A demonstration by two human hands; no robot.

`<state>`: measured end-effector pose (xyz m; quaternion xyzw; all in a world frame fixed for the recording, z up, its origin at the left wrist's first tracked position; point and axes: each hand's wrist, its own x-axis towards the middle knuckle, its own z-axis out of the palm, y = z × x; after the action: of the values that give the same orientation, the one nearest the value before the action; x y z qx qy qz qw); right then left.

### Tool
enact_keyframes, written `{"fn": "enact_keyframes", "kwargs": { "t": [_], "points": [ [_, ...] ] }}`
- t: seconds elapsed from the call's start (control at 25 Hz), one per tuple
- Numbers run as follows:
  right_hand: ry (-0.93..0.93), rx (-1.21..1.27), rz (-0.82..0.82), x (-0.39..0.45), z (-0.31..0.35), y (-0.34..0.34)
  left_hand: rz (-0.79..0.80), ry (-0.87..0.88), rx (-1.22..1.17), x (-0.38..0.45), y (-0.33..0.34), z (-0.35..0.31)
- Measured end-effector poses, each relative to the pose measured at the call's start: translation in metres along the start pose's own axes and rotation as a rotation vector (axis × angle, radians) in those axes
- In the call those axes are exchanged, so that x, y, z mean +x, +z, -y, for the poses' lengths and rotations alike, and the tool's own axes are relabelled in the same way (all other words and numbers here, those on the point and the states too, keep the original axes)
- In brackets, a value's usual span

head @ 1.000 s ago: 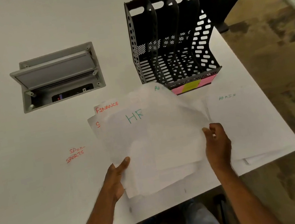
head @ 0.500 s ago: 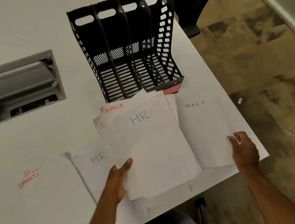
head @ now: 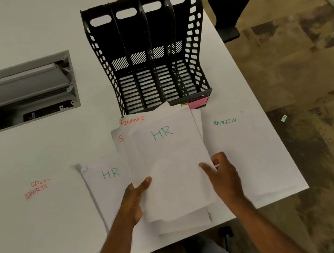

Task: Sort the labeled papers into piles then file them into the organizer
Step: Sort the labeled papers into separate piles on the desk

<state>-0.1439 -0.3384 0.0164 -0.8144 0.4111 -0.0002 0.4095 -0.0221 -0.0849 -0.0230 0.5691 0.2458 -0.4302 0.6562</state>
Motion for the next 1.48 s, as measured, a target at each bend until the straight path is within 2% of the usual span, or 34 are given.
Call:
{"fn": "enact_keyframes", "kwargs": {
  "t": [0.2, 0.36, 0.48, 0.6, 0.72, 0.76, 1.0, 1.12, 1.24, 1.28, 1.36, 1.44, 1.48],
  "points": [
    [-0.003, 0.187, -0.076, 0.004, 0.01, 0.008, 0.0, 0.022, -0.051, -0.008, -0.021, -0.008],
    [-0.043, 0.273, -0.212, 0.003, 0.025, 0.004, -0.051, 0.008, -0.153, -0.015, -0.042, -0.014],
    [-0.058, 0.285, -0.267, 0.004, 0.037, 0.004, -0.016, 0.032, -0.386, -0.022, -0.061, -0.017],
    [-0.078, 0.254, -0.24, -0.009, 0.055, 0.028, -0.036, 0.027, -0.578, -0.033, -0.088, -0.027],
    [-0.109, 0.208, -0.146, -0.039, 0.071, 0.071, -0.188, -0.036, -0.546, -0.037, -0.126, -0.04],
    [-0.113, 0.186, -0.12, -0.051, 0.074, 0.089, -0.196, -0.042, -0.539, -0.037, -0.142, -0.045],
    [-0.082, 0.077, -0.096, -0.115, 0.077, 0.178, -0.03, 0.007, -0.554, -0.058, -0.223, -0.065],
    [-0.07, -0.017, -0.078, -0.131, 0.071, 0.196, 0.007, 0.039, -0.449, -0.06, -0.258, -0.068],
    [-0.027, -0.173, -0.072, -0.135, 0.074, 0.2, -0.055, 0.062, -0.267, -0.067, -0.273, -0.067],
    [-0.017, -0.16, -0.116, -0.136, 0.082, 0.199, -0.068, 0.062, -0.219, -0.069, -0.277, -0.066],
    [-0.019, 0.135, -0.181, -0.137, 0.11, 0.194, -0.061, 0.059, -0.135, -0.076, -0.278, -0.064],
    [-0.044, 0.418, -0.135, -0.137, 0.143, 0.189, -0.088, 0.054, -0.061, -0.078, -0.278, -0.06],
    [-0.08, 0.462, -0.106, -0.136, 0.157, 0.188, -0.099, 0.055, -0.046, -0.078, -0.277, -0.057]
  ]
}}
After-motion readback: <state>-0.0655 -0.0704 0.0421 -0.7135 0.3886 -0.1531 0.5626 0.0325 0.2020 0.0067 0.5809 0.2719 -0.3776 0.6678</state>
